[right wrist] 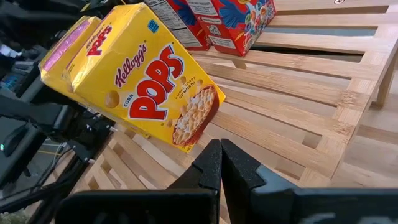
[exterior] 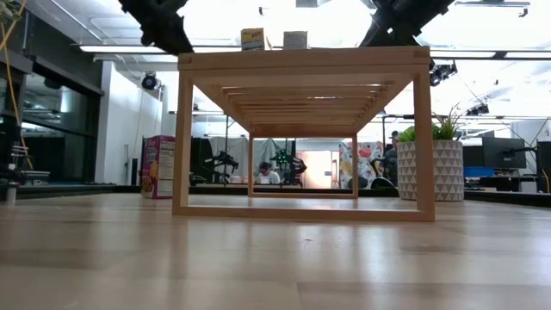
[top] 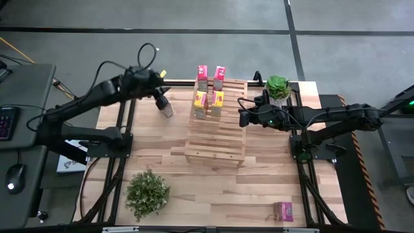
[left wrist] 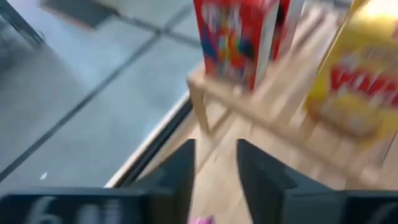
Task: Stack cereal on shelf
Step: Put the top purple cereal box on the shelf
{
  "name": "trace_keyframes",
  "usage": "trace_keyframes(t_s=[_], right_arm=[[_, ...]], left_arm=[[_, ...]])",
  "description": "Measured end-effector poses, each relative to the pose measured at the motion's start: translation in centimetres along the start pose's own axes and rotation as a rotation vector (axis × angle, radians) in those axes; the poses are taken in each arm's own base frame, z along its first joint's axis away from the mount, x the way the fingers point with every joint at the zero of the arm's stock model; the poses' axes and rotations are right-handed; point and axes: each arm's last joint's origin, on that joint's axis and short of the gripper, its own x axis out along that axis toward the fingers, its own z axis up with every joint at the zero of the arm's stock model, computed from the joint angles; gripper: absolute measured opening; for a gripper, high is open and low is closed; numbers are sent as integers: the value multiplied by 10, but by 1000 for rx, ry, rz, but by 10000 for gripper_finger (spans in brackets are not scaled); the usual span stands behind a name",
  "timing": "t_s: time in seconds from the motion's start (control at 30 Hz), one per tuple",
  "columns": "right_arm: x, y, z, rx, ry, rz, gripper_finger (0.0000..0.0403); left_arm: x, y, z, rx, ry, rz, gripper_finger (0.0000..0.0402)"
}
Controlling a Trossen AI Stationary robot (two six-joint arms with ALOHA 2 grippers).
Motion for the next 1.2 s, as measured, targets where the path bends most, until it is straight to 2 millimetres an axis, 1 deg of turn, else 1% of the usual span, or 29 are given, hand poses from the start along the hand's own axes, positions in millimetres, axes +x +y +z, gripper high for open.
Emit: trace_keyframes(t_s=[0.13,0.23,0.3,0.4,0.53,0.7,0.8,0.9,1.0,1.07,1.2], right_arm=[[0,0,0,20,5,4,0],[0,0,0,20,6,4,0],[0,0,0,18,7,5,0],[0,0,0,15,6,4,0],[0,0,0,13,7,5,0],[0,0,0,3,10,6,0],[0,0,0,-8,13,8,0],[0,0,0,-11,13,8,0],[0,0,0,-14,15,10,0],[0,0,0,-14,15,10,0],[0,0,-1,-15,16,10,0]], left_arm=[[8,17,7,83,180,3,181],[19,25,11,150,340,-2,229],[28,27,12,201,438,-26,252],[45,25,10,292,554,-71,275],[64,17,3,505,661,-162,285],[74,3,-3,751,736,-268,283],[81,-3,-5,813,724,-299,283],[88,-6,-14,898,777,-329,283],[94,-9,-24,966,836,-303,283],[96,-10,-30,994,856,-307,283],[103,-12,-34,1000,823,-292,283]])
